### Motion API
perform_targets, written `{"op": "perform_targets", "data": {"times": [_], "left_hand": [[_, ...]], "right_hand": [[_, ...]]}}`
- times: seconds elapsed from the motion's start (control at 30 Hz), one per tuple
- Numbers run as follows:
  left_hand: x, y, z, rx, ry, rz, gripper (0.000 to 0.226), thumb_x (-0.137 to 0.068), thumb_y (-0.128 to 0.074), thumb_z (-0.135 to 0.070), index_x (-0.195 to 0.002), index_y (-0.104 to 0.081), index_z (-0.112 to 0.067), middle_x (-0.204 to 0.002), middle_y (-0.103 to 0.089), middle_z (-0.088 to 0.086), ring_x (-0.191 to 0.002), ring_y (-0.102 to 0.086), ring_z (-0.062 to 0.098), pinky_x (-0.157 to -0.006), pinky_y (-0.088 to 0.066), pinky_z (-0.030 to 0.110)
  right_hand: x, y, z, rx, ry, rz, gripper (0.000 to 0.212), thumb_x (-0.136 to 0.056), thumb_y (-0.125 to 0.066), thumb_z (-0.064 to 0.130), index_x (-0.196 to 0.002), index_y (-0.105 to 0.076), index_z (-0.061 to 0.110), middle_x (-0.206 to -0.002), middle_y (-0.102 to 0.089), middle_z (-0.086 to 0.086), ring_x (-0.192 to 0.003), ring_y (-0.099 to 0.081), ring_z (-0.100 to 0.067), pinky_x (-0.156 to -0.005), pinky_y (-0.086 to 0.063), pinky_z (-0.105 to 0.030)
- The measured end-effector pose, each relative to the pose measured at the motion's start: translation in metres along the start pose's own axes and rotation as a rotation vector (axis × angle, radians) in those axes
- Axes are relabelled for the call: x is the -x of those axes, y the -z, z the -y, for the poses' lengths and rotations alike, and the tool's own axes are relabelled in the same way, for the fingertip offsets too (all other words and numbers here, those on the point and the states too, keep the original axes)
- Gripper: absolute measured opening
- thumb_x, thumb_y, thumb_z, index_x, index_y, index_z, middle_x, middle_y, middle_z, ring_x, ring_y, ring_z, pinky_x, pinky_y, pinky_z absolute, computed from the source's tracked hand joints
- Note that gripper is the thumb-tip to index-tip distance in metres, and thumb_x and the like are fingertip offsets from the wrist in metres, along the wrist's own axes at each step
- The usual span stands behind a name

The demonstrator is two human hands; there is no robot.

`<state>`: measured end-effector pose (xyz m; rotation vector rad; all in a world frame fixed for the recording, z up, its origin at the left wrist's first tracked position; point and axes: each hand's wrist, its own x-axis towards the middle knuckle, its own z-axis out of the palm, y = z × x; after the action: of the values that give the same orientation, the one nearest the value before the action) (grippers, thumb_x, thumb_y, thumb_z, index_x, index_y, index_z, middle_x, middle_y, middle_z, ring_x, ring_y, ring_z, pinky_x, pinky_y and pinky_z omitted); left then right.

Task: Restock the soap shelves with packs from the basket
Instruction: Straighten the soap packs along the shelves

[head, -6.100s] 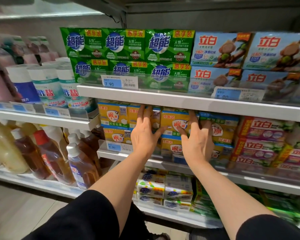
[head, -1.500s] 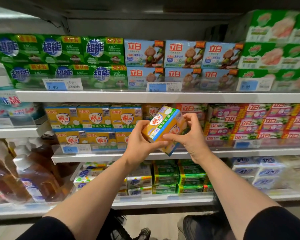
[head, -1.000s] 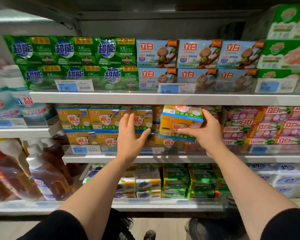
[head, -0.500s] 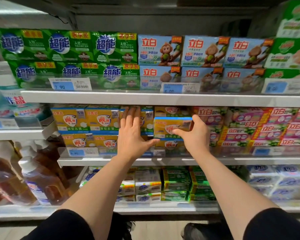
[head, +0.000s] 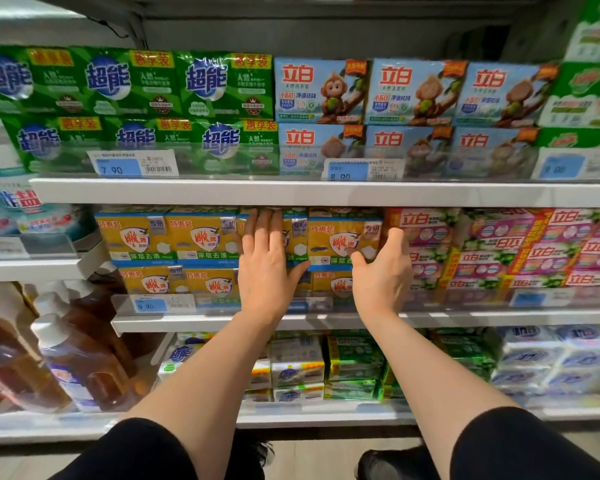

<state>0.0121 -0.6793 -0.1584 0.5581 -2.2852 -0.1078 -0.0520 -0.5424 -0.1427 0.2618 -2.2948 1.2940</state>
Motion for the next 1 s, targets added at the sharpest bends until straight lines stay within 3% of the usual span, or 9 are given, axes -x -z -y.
{"op": "perform_targets", "data": {"times": [0.1, 0.2, 0.37, 0.5, 0.57, 0.67, 0.87, 1.0], "left_hand": [[0.0, -0.002, 0.002, -0.006, -0.009, 0.007, 0.096, -0.077, -0.075, -0.045, -0.15, -0.026, -0.006, -0.152, -0.033, 0.014, -0.144, -0.023, 0.033, -0.112, -0.033, 0.05], [0.001, -0.003, 0.002, -0.03, -0.025, 0.015, 0.098, -0.079, -0.072, -0.047, -0.152, -0.021, -0.006, -0.155, -0.03, 0.014, -0.146, -0.018, 0.032, -0.115, -0.029, 0.05], [0.002, -0.004, 0.002, -0.058, 0.008, 0.085, 0.078, -0.084, -0.065, -0.051, -0.142, -0.036, -0.008, -0.145, -0.04, 0.013, -0.133, -0.036, 0.033, -0.107, -0.038, 0.048], [0.004, -0.006, 0.005, -0.019, 0.005, 0.084, 0.072, -0.087, -0.064, -0.048, -0.141, -0.037, -0.01, -0.138, -0.046, 0.011, -0.123, -0.044, 0.029, -0.102, -0.042, 0.042], [0.004, -0.006, 0.007, -0.009, -0.031, 0.059, 0.081, -0.086, -0.064, -0.045, -0.149, -0.027, -0.009, -0.149, -0.038, 0.012, -0.136, -0.034, 0.031, -0.11, -0.035, 0.041], [0.004, -0.007, 0.009, -0.008, -0.081, 0.025, 0.1, -0.082, -0.069, -0.043, -0.154, -0.009, -0.008, -0.162, -0.011, 0.01, -0.15, -0.002, 0.027, -0.117, -0.021, 0.055], [0.007, -0.006, 0.008, -0.024, -0.08, 0.041, 0.102, -0.082, -0.07, -0.045, -0.154, -0.008, -0.008, -0.162, -0.002, 0.008, -0.15, 0.003, 0.027, -0.117, -0.017, 0.056], [0.014, -0.007, -0.001, -0.008, -0.116, 0.036, 0.095, -0.081, -0.07, -0.042, -0.153, -0.017, -0.01, -0.161, -0.014, 0.011, -0.149, -0.008, 0.029, -0.119, -0.015, 0.054]], "right_hand": [[-0.001, -0.005, -0.002, -0.002, 0.018, -0.026, 0.045, -0.081, -0.074, 0.015, -0.112, -0.042, 0.011, -0.11, -0.056, -0.01, -0.098, -0.057, -0.027, -0.073, -0.051, -0.034], [0.008, -0.012, -0.004, 0.095, 0.062, -0.023, 0.055, -0.074, -0.08, 0.028, -0.11, -0.042, 0.011, -0.112, -0.051, -0.009, -0.099, -0.052, -0.026, -0.063, -0.045, -0.031], [0.015, -0.021, -0.009, 0.134, 0.025, -0.017, 0.055, -0.071, -0.082, 0.033, -0.102, -0.043, 0.012, -0.111, -0.049, -0.009, -0.099, -0.049, -0.024, -0.064, -0.039, -0.026], [0.013, -0.025, -0.008, 0.195, 0.036, -0.033, 0.054, -0.071, -0.082, 0.034, -0.101, -0.044, 0.012, -0.109, -0.047, -0.009, -0.098, -0.048, -0.023, -0.065, -0.045, -0.03], [0.014, -0.026, -0.008, 0.209, 0.042, -0.048, 0.054, -0.07, -0.083, 0.033, -0.099, -0.044, 0.012, -0.108, -0.047, -0.009, -0.095, -0.047, -0.023, -0.067, -0.048, -0.032], [0.014, -0.027, -0.008, 0.215, 0.044, -0.053, 0.053, -0.07, -0.083, 0.031, -0.099, -0.044, 0.011, -0.107, -0.046, -0.01, -0.094, -0.047, -0.024, -0.069, -0.049, -0.034], [0.014, -0.025, -0.007, 0.189, 0.037, -0.023, 0.052, -0.073, -0.08, 0.034, -0.103, -0.045, 0.012, -0.11, -0.047, -0.009, -0.094, -0.048, -0.021, -0.069, -0.043, -0.028], [0.011, -0.012, -0.01, 0.137, 0.023, 0.013, 0.054, -0.076, -0.076, 0.042, -0.108, -0.045, 0.013, -0.112, -0.048, -0.007, -0.097, -0.05, -0.02, -0.069, -0.042, -0.026]]}}
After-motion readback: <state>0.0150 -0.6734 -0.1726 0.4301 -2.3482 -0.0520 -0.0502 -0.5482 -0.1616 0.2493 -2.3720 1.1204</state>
